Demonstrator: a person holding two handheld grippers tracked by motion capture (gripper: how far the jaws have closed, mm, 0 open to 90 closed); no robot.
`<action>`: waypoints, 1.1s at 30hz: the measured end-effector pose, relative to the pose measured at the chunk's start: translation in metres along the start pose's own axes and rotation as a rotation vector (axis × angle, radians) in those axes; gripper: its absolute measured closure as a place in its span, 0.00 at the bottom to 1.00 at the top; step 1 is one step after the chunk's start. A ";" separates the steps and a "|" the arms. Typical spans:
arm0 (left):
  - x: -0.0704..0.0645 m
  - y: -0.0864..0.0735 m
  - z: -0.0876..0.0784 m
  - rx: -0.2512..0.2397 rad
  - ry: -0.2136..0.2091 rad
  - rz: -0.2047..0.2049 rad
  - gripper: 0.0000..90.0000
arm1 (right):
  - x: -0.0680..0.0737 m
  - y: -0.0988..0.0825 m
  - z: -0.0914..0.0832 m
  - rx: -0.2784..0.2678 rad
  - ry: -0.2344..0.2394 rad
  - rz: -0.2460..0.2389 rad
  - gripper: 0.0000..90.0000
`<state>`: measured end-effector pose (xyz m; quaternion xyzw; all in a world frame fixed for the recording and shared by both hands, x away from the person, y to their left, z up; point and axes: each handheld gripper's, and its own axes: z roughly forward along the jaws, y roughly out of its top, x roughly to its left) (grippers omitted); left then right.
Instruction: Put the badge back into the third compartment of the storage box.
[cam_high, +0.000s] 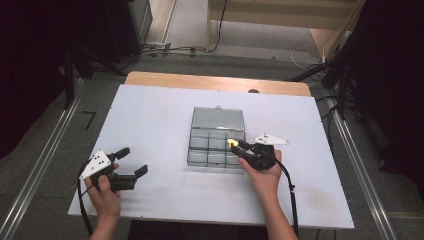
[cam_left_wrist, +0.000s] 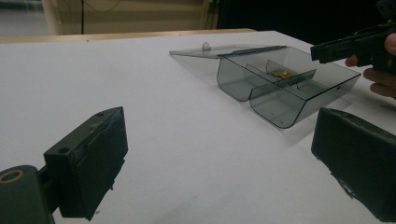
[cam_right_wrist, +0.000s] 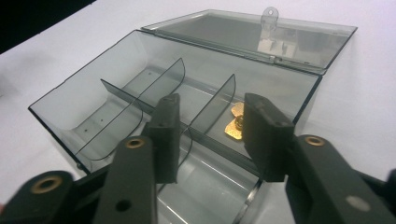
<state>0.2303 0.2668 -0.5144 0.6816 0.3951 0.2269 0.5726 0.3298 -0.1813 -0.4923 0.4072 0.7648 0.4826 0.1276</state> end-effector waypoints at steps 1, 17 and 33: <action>0.000 0.000 0.000 0.000 0.000 -0.001 0.05 | 0.000 0.000 -0.002 -0.006 -0.001 0.002 0.56; -0.001 0.000 0.001 0.007 0.001 0.004 0.05 | -0.012 -0.017 -0.034 -0.050 0.038 0.006 0.16; -0.001 0.000 0.002 0.014 0.001 0.006 0.05 | -0.027 -0.037 -0.051 -0.032 0.022 0.019 0.09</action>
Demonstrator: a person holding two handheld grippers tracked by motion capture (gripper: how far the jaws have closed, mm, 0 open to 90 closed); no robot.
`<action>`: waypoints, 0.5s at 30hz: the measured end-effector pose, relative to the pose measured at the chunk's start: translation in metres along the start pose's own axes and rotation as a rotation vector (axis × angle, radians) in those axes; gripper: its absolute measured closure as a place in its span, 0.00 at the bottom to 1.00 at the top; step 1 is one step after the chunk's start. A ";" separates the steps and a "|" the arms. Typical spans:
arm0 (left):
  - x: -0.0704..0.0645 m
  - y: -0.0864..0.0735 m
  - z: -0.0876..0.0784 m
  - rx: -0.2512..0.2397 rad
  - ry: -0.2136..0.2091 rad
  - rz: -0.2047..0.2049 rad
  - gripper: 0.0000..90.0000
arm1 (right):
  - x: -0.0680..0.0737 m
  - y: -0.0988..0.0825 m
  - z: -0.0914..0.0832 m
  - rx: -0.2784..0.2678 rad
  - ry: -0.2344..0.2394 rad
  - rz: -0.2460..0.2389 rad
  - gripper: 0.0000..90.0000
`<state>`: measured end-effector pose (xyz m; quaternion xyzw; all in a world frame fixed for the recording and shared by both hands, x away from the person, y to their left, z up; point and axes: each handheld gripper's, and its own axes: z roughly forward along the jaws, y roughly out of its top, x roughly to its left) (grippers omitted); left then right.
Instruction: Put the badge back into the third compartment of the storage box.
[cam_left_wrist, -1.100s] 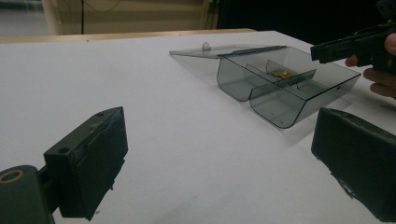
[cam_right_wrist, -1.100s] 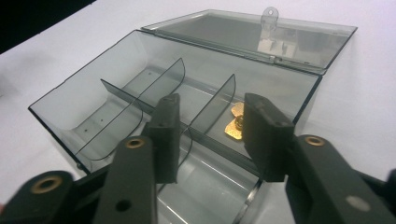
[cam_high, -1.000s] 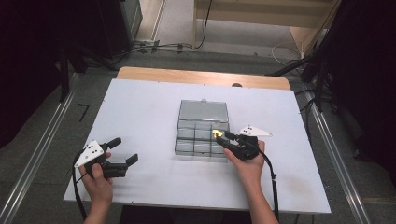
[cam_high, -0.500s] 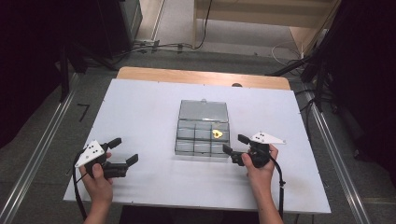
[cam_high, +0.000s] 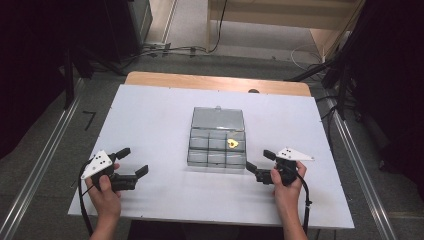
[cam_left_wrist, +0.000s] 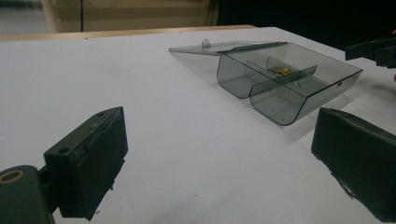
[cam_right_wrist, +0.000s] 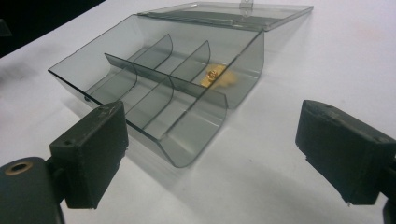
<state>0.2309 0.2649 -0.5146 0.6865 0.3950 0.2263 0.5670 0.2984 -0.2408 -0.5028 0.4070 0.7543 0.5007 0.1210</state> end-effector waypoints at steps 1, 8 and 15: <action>0.000 0.000 0.000 0.002 0.000 0.002 0.05 | -0.001 -0.001 -0.001 0.000 -0.002 0.003 0.09; 0.000 0.000 0.001 0.012 0.000 0.003 0.05 | -0.003 -0.002 -0.007 0.006 -0.010 0.000 0.09; 0.000 0.000 0.003 0.022 -0.001 0.008 0.05 | -0.009 -0.006 -0.014 -0.002 -0.022 0.010 0.09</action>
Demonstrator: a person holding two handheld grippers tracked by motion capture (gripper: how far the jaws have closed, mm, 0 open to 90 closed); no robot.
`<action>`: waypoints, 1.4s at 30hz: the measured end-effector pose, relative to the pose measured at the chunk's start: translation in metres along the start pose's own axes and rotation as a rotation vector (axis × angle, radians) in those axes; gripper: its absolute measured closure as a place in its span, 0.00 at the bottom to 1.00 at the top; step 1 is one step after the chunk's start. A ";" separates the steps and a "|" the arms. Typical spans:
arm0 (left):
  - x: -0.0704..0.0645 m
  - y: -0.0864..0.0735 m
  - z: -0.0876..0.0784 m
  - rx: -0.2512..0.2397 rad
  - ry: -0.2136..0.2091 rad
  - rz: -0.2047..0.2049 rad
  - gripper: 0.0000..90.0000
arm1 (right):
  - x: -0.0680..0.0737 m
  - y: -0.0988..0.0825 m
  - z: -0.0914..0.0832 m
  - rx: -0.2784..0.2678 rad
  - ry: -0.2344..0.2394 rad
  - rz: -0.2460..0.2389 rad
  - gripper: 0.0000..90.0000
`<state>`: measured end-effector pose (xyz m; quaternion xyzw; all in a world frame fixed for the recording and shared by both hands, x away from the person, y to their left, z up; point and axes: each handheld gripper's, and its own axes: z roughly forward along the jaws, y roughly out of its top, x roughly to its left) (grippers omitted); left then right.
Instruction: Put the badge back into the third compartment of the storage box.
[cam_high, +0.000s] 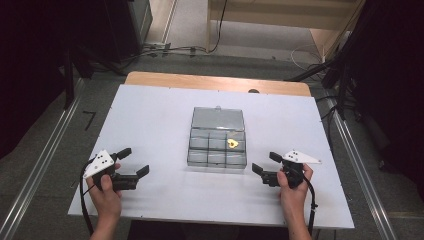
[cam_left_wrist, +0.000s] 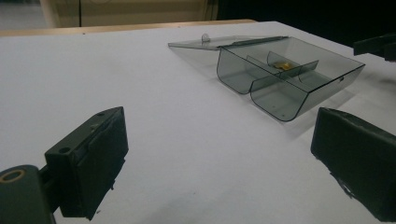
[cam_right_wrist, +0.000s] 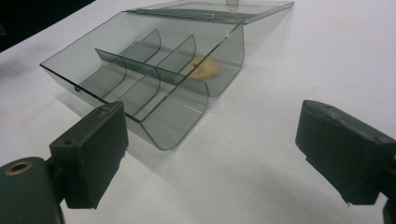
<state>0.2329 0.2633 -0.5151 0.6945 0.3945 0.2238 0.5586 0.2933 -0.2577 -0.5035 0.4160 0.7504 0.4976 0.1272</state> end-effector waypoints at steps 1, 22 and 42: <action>0.000 0.000 0.000 0.000 0.000 0.000 0.05 | -0.001 0.000 -0.001 0.002 -0.001 0.003 0.09; 0.000 0.000 0.000 0.001 -0.001 -0.002 0.05 | -0.028 -0.014 -0.036 -0.022 -0.047 0.036 0.09; -0.001 0.000 0.001 0.009 0.001 0.004 0.05 | -0.056 -0.023 -0.065 -0.012 -0.113 0.040 0.09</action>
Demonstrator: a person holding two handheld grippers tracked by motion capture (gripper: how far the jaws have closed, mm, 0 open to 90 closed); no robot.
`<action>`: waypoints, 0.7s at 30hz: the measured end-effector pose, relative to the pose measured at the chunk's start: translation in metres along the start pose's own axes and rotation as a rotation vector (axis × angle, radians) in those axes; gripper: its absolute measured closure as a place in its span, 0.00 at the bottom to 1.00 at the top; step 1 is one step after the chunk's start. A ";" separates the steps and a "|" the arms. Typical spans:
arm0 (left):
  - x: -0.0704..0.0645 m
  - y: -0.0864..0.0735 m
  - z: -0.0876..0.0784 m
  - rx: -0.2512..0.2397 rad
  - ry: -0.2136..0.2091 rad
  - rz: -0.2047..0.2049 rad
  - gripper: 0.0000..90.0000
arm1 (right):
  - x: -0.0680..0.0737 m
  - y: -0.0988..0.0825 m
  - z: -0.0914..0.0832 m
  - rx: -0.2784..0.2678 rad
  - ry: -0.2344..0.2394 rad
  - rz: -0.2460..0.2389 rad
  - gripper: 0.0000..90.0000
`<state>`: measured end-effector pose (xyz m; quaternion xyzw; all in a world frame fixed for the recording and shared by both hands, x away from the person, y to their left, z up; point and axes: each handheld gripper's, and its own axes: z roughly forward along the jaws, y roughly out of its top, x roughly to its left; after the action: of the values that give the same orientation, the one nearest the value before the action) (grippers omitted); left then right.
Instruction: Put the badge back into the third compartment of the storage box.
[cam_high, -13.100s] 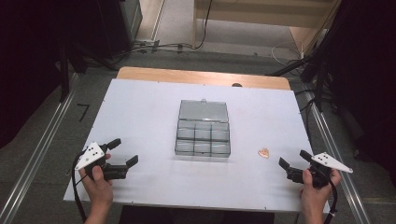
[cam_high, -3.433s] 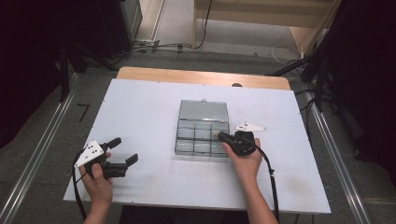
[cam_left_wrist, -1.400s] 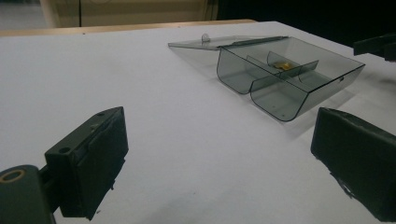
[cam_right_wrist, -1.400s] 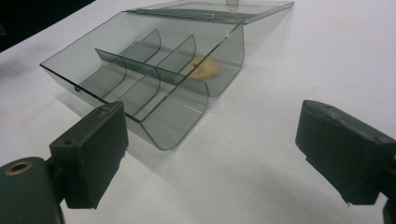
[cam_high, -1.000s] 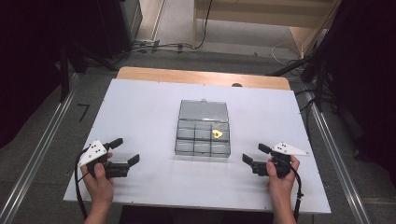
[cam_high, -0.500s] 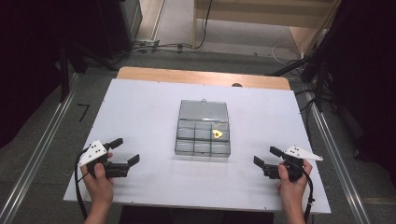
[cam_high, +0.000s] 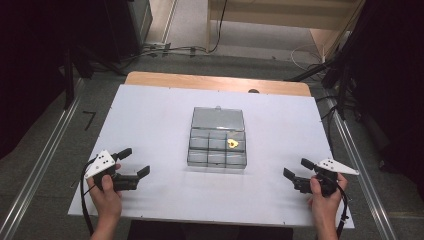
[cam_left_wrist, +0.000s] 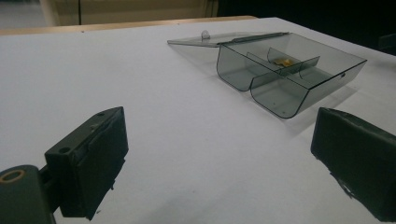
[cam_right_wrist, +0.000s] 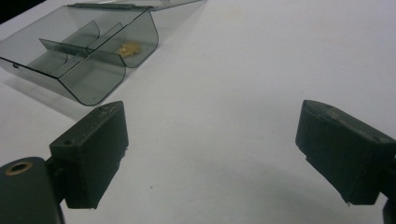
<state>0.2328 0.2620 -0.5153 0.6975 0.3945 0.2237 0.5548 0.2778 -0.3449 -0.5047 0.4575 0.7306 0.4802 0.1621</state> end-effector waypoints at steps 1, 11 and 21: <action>0.000 0.000 0.000 -0.002 0.000 -0.003 0.05 | -0.001 0.000 -0.001 -0.003 -0.003 0.004 0.09; 0.000 0.000 0.000 0.003 0.002 0.000 0.05 | -0.004 -0.004 -0.004 -0.015 -0.013 0.010 0.09; -0.001 0.000 0.000 0.006 0.002 0.002 0.05 | -0.002 -0.004 -0.001 -0.003 -0.011 -0.001 0.09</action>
<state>0.2327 0.2614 -0.5153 0.6994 0.3948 0.2238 0.5522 0.2761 -0.3475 -0.5085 0.4595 0.7294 0.4785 0.1671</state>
